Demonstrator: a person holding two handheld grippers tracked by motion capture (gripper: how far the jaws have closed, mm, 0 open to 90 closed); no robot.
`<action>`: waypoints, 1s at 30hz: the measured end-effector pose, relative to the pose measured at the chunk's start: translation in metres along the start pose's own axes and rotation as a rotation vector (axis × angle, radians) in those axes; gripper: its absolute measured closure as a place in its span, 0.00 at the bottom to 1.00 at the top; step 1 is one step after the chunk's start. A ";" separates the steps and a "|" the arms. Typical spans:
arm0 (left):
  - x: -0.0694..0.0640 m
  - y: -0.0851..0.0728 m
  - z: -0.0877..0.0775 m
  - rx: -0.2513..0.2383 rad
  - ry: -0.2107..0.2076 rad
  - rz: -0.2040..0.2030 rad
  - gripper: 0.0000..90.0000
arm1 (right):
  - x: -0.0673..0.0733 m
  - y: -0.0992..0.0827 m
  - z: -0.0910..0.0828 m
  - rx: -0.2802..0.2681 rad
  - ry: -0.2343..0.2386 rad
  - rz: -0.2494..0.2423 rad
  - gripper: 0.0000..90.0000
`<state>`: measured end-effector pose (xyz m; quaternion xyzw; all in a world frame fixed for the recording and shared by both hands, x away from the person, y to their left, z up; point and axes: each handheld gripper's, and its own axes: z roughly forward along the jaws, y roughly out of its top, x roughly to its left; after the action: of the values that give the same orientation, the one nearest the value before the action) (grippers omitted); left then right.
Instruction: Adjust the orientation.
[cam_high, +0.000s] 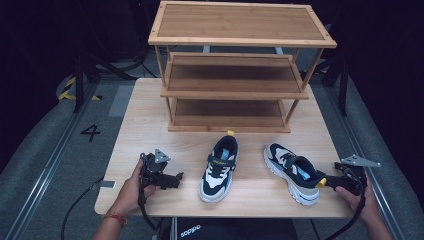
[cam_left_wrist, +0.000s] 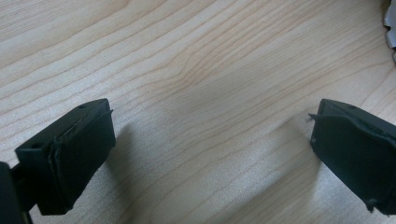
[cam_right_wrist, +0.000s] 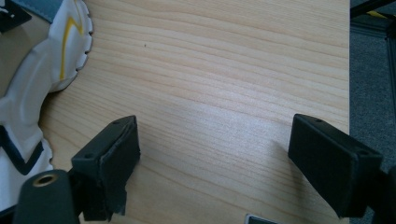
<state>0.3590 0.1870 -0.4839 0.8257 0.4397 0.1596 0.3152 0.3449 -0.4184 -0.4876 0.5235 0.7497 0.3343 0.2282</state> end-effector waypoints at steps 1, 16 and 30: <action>0.000 0.000 0.000 0.000 0.001 0.000 0.01 | 0.000 0.000 0.000 0.000 0.000 0.000 0.19; -0.019 0.018 -0.012 0.116 0.063 0.039 0.24 | 0.000 0.000 0.000 0.000 0.000 0.000 0.19; -0.064 0.050 -0.050 -0.011 -0.095 0.176 0.28 | 0.000 0.000 0.000 0.000 0.000 0.000 0.19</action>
<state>0.3269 0.1327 -0.4125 0.8661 0.3492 0.1498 0.3247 0.3452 -0.4184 -0.4876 0.5235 0.7498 0.3342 0.2283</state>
